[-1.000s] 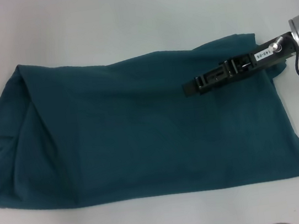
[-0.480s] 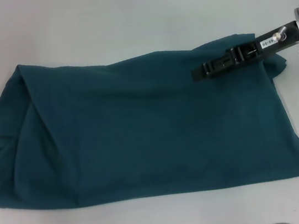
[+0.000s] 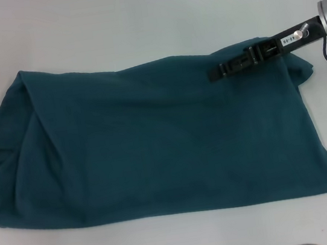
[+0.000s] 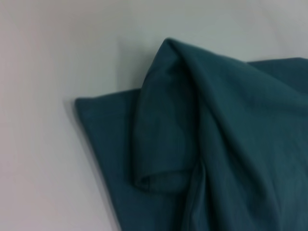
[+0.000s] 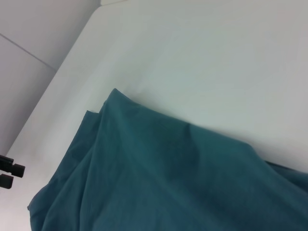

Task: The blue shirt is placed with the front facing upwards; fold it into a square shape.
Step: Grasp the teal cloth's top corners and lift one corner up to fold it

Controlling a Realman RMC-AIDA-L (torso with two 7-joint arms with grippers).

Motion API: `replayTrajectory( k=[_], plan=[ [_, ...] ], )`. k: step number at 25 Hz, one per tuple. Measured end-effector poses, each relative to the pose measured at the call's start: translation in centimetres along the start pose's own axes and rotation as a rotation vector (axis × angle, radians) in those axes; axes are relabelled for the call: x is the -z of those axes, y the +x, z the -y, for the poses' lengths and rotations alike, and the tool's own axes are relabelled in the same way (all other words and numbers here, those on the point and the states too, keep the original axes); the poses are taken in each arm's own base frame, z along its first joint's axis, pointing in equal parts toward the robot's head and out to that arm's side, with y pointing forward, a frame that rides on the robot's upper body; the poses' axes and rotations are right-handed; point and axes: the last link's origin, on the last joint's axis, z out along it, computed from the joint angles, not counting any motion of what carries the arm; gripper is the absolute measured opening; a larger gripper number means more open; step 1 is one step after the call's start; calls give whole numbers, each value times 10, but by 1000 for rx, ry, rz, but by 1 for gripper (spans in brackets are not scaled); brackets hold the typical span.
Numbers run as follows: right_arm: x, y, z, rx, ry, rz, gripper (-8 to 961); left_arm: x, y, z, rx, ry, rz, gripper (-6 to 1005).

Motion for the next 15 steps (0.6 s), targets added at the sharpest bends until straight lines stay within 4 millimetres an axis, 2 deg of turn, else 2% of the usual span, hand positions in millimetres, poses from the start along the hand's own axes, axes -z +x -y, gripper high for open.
replayTrajectory(
  k=[8, 11, 15],
  plan=[
    [-2, -6, 0, 36, 22, -1, 699, 2, -14, 1, 63, -14, 29, 501],
    [-2, -9, 0, 47, 27, 4, 699, 6, -31, -2, 122, -63, 70, 500],
    [-2, -13, -1, 72, 34, 10, 698, 0, -40, -4, 148, -101, 98, 500]
  ],
)
